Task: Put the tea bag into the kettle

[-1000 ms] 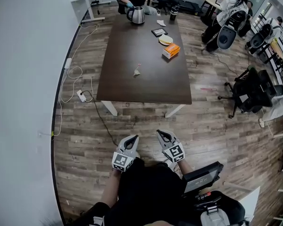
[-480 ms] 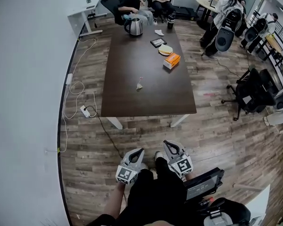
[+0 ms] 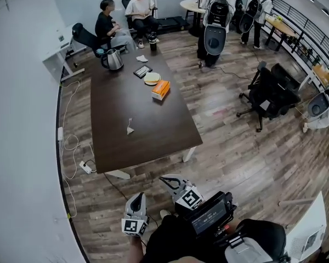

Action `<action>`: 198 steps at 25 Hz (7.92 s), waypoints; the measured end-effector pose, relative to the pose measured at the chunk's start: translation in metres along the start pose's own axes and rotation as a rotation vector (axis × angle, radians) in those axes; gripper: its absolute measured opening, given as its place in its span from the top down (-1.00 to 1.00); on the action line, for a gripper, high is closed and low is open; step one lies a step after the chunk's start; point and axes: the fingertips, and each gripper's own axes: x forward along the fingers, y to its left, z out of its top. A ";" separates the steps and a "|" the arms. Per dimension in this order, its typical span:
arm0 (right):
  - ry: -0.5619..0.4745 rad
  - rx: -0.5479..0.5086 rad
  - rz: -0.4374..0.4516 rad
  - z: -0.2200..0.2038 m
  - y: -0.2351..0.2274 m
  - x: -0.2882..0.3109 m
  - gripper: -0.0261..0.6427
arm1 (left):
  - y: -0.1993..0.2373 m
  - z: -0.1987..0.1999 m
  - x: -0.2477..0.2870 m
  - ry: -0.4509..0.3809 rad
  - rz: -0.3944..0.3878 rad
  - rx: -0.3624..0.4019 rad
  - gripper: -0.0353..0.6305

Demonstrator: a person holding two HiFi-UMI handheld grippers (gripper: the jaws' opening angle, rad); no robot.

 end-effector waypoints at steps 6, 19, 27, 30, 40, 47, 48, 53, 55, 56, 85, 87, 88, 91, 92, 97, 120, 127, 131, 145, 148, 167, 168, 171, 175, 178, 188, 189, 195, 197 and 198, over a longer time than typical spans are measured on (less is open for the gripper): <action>-0.056 -0.028 -0.012 -0.008 -0.039 0.001 0.90 | 0.010 -0.002 0.024 0.024 0.070 0.018 0.89; 0.028 -0.055 0.019 -0.005 -0.038 0.058 0.90 | 0.043 -0.027 0.018 0.041 0.132 -0.054 0.89; 0.053 -0.071 -0.055 0.016 -0.007 0.118 0.90 | 0.103 -0.007 0.012 -0.021 -0.020 -0.003 0.89; 0.050 -0.088 -0.069 0.028 0.007 0.139 0.90 | 0.130 0.002 0.010 0.002 -0.074 0.036 0.89; 0.062 -0.127 -0.184 0.038 0.025 0.177 0.90 | 0.186 0.039 0.003 -0.107 -0.124 0.043 0.89; 0.105 -0.098 -0.196 0.027 0.023 0.192 0.90 | 0.197 0.032 0.012 -0.089 -0.154 0.022 0.89; 0.104 -0.099 -0.192 0.025 0.020 0.197 0.90 | 0.201 0.028 0.015 -0.077 -0.149 0.022 0.89; 0.081 -0.068 -0.192 0.018 -0.011 0.221 0.90 | 0.219 0.025 0.041 -0.020 -0.122 0.036 0.89; 0.062 -0.044 -0.203 0.017 -0.031 0.231 0.90 | 0.223 0.031 0.054 0.007 -0.121 0.048 0.89; 0.055 -0.035 -0.207 0.016 -0.040 0.236 0.90 | 0.224 0.031 0.060 0.020 -0.126 0.056 0.89; 0.287 0.243 -0.152 -0.105 -0.143 0.372 0.90 | 0.309 -0.002 0.151 0.206 -0.139 0.032 0.89; 0.344 0.248 -0.190 -0.121 -0.143 0.379 0.90 | 0.332 0.003 0.147 0.178 -0.124 -0.027 0.89; 0.373 0.243 -0.207 -0.129 -0.143 0.382 0.90 | 0.344 0.005 0.144 0.165 -0.115 -0.046 0.89; 0.429 0.324 -0.276 -0.153 -0.146 0.392 0.90 | 0.375 0.007 0.133 0.155 -0.113 -0.059 0.89; 0.440 0.366 -0.308 -0.160 -0.148 0.392 0.90 | 0.383 0.004 0.130 0.161 -0.120 -0.062 0.89; 0.572 0.327 -0.345 -0.191 -0.153 0.400 0.90 | 0.433 -0.010 0.112 0.203 -0.064 -0.091 0.89; 0.976 0.218 -0.174 -0.331 -0.228 0.422 0.21 | 0.478 0.000 0.111 0.289 0.155 -0.036 0.89; 0.982 0.098 -0.169 -0.323 -0.229 0.417 0.88 | 0.465 0.002 0.118 0.301 0.139 0.012 0.89; 0.981 0.120 -0.173 -0.325 -0.232 0.412 0.89 | 0.465 0.000 0.123 0.297 0.132 0.007 0.89; 0.714 0.162 -0.249 -0.247 -0.230 0.418 0.89 | 0.446 0.005 0.152 0.317 0.032 0.073 0.89; 0.629 0.183 -0.268 -0.222 -0.227 0.419 0.89 | 0.439 0.013 0.163 0.303 0.001 0.079 0.89; 0.192 0.225 -0.215 -0.071 -0.193 0.397 0.89 | 0.397 0.038 0.221 0.250 0.039 0.166 0.89; 0.183 0.209 -0.216 -0.068 -0.194 0.397 0.89 | 0.396 0.039 0.222 0.246 0.037 0.179 0.89; 0.171 0.194 -0.219 -0.061 -0.190 0.405 0.89 | 0.394 0.037 0.215 0.243 -0.004 0.263 0.89; 0.164 0.162 -0.232 -0.042 -0.170 0.421 0.89 | 0.406 0.043 0.203 0.217 -0.043 0.252 0.89; 0.171 0.117 -0.271 -0.028 -0.157 0.439 0.89 | 0.427 0.040 0.192 0.177 -0.100 0.263 0.89; 0.216 0.163 -0.494 -0.002 -0.057 0.484 0.89 | 0.529 0.040 0.129 0.128 -0.308 0.306 0.89; 0.213 0.169 -0.508 0.000 -0.048 0.487 0.89 | 0.535 0.046 0.129 0.114 -0.314 0.292 0.89; 0.165 0.140 -0.503 0.020 -0.013 0.491 0.89 | 0.526 0.069 0.124 0.050 -0.379 0.211 0.89; 0.148 0.141 -0.506 0.025 -0.010 0.485 0.89 | 0.522 0.068 0.121 0.067 -0.372 0.182 0.89; 0.138 0.146 -0.512 0.026 -0.010 0.481 0.89 | 0.521 0.066 0.119 0.079 -0.358 0.172 0.89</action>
